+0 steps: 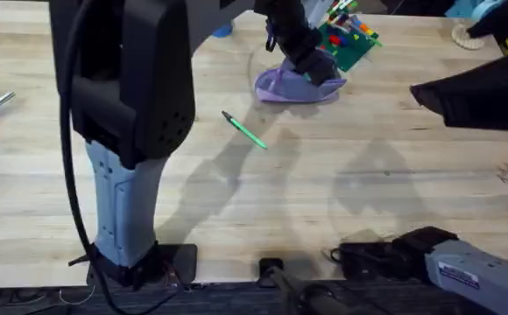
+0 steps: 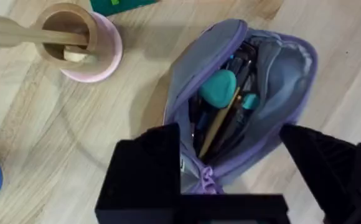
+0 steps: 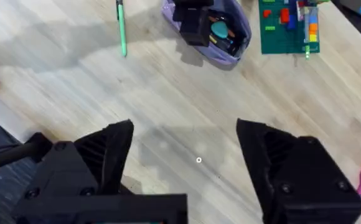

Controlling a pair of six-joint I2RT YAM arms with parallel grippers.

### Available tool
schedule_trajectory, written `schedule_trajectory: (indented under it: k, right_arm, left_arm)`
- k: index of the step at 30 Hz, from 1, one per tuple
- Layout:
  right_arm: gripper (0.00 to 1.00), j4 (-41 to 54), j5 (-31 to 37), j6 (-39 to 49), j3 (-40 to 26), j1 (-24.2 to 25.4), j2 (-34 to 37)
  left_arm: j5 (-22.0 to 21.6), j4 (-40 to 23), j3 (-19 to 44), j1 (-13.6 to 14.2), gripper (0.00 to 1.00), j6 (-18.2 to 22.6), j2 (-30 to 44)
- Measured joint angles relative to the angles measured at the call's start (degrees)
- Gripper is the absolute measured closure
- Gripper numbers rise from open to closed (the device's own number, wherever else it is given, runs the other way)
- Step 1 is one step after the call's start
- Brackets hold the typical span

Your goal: Unzip the bag, pick up the pens from the table one at a time and place them inside, then zip the bag closed.

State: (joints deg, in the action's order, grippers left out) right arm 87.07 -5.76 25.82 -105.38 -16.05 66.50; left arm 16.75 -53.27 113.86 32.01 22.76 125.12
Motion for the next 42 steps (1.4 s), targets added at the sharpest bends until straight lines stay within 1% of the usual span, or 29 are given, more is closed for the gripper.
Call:
schedule_trajectory:
  k: [3, 7, 8, 9, 11, 14, 17, 19, 21, 23, 30, 33, 34, 35, 37, 39, 41, 42]
  right_arm:
    - [0.005, 0.0, 0.0, 0.1, 0.0, 0.0, 0.0]
    - [0.005, 0.0, 0.0, 0.2, 0.0, 0.0, 0.0]
    - [0.005, 0.0, 0.0, 0.2, 0.0, 0.0, 0.0]
    - [0.005, 0.0, 0.0, 0.2, 0.0, 0.0, 0.0]
    - [0.006, 0.0, 0.0, 0.2, 0.0, 0.0, 0.0]
    - [0.006, 0.0, 0.0, 0.2, 0.0, 0.0, 0.0]
    - [0.005, 0.0, 0.0, 0.2, 0.0, 0.0, 0.0]
    - [0.005, 0.0, 0.0, 0.2, 0.0, 0.0, 0.0]
    - [0.005, 0.0, 0.0, 0.2, 0.0, 0.0, 0.0]
    - [0.005, 0.0, 0.0, 0.2, 0.0, 0.0, 0.0]
    - [0.005, -1.3, 0.0, 0.2, 0.0, 0.0, 0.0]
    - [0.006, -1.3, 0.0, 0.2, 0.0, 0.0, 0.0]
    - [0.005, -1.3, 0.0, 0.2, 0.0, 0.0, 0.0]
    - [0.005, -1.3, 0.0, 0.2, 0.0, 0.0, 0.0]
    - [0.005, -1.3, 0.0, 0.2, 0.0, 0.0, 0.0]
    - [0.005, -1.3, 0.0, 0.2, 0.0, 0.0, 0.0]
    - [0.005, -1.3, 0.0, 0.2, 0.0, 0.0, 0.0]
    - [0.006, -1.3, 0.0, 0.2, 0.0, 0.0, 0.0]
  left_arm:
    - [0.0, -1.6, 0.0, 0.0, 0.006, 0.0, -1.4]
    - [-0.3, -4.8, 0.0, -0.7, 0.006, 0.0, -5.8]
    - [-0.3, -6.3, 0.0, -2.5, 0.006, 0.0, -10.4]
    - [-0.3, -6.7, 0.0, -3.2, 0.006, 0.0, -11.8]
    - [-0.3, -7.5, 0.0, -4.9, 0.006, 0.0, -14.4]
    - [-0.4, -8.0, 0.0, -8.2, 0.006, -0.5, -18.1]
    - [-0.6, -8.2, 0.0, -11.0, 0.006, -1.2, -20.7]
    - [-0.7, -7.7, -1.0, -12.5, 0.006, -1.7, -22.5]
    - [-0.9, -6.8, -4.2, -13.5, 0.006, -2.0, -25.0]
    - [-1.2, -5.5, -9.3, -13.8, 0.006, -2.0, -28.0]
    - [-2.9, 0.2, -28.9, -13.8, 0.006, -1.8, -38.7]
    - [-4.0, 1.4, -35.2, -13.8, 0.008, -3.3, -44.6]
    - [-6.1, 1.2, -39.1, -13.8, 0.007, -9.0, -50.1]
    - [-7.0, 0.7, -39.8, -13.8, 0.007, -11.8, -51.2]
    - [-9.4, -0.9, -40.1, -13.8, 0.008, -20.3, -52.4]
    - [-11.2, -2.1, -40.3, -13.8, 0.006, -29.8, -52.4]
    - [-12.7, -3.1, -40.6, -13.8, 0.006, -41.2, -52.2]
    - [-13.2, -3.4, -40.7, -13.8, 0.006, -45.9, -52.0]
